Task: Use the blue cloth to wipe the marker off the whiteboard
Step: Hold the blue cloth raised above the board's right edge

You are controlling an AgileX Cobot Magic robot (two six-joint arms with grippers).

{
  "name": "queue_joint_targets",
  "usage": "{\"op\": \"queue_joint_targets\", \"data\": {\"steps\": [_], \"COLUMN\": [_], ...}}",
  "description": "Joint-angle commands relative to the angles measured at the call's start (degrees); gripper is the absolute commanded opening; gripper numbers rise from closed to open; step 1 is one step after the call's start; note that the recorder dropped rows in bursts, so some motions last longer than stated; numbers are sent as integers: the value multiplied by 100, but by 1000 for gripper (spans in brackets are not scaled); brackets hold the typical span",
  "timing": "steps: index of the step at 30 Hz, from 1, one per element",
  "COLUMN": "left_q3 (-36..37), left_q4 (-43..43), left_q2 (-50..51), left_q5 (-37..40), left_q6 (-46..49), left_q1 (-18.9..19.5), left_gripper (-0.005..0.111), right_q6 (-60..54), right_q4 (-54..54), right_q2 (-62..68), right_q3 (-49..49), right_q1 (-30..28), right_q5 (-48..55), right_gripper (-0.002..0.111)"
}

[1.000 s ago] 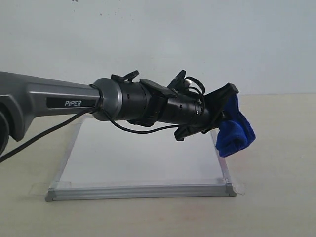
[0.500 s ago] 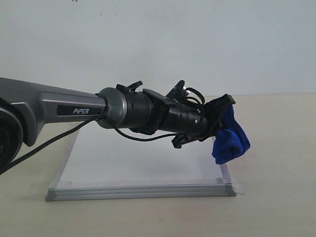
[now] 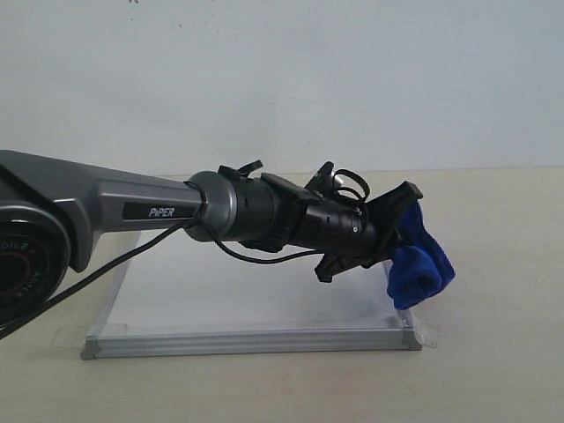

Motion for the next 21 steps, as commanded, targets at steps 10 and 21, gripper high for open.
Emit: {"op": "queue_joint_targets", "data": {"steps": [10, 21], "left_q3": [-82, -442], "left_q4": [-73, 120], "left_q2": [118, 118], "left_q5": [-220, -34], "left_q6": [-61, 13], "left_q1": [-13, -13], "left_gripper": [4, 4], "right_q6": [-19, -19], "right_q4": [-7, -7], "right_q2": [-24, -24], "right_q3": [-2, -2], "right_q1": [-33, -33], "right_q5": [-21, -21], "right_gripper": [0, 0]}}
